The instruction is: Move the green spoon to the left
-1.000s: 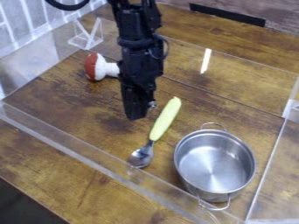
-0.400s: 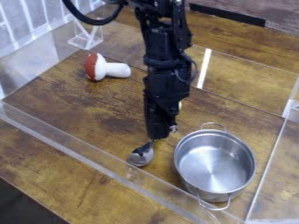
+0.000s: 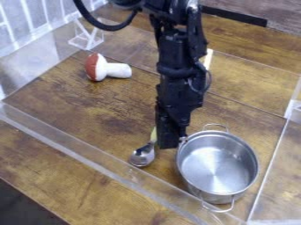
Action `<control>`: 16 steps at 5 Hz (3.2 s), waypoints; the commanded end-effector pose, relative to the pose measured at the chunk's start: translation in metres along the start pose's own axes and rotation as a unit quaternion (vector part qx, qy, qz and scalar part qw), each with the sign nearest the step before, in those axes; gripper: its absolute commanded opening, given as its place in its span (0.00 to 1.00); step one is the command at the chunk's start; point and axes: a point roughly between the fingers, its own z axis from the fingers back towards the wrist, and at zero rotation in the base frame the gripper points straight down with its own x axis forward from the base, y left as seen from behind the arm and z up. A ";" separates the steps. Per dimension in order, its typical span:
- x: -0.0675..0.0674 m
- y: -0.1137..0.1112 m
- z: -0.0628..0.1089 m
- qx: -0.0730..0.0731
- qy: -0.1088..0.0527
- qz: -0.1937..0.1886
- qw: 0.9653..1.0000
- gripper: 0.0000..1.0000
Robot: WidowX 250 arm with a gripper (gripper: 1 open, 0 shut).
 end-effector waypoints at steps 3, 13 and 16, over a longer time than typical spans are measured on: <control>-0.009 -0.005 0.027 0.020 -0.021 -0.037 0.999 0.00; 0.037 -0.021 -0.004 0.010 -0.027 -0.087 0.996 0.00; 0.024 -0.002 0.019 0.008 -0.065 -0.056 0.996 0.00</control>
